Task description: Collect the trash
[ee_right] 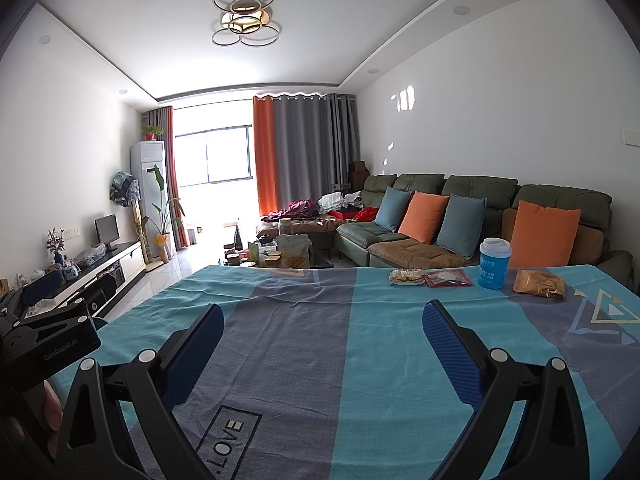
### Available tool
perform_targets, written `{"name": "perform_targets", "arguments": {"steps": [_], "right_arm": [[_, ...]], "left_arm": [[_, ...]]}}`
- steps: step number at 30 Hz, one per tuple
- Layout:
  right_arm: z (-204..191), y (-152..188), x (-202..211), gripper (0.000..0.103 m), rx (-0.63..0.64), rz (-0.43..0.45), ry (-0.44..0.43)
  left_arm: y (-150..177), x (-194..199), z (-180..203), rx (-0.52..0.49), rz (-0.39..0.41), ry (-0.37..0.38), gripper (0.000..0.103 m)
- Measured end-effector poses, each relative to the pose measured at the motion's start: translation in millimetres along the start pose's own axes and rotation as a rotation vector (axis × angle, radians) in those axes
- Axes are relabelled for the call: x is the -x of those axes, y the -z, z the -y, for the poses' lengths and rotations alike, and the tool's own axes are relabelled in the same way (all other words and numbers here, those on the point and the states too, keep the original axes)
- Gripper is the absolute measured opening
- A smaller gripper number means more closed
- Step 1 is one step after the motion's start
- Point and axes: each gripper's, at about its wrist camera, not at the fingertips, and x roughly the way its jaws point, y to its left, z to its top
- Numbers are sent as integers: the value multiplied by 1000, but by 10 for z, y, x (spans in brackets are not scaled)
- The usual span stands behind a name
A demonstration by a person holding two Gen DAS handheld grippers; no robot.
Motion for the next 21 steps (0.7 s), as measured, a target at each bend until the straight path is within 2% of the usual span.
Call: {"name": "perform_targets", "arguments": {"steps": [21], "right_arm": [[-2,0,-11,96,-2,-3,2]], "left_arm": [[9,-14,2,0,-7,4,98]]}}
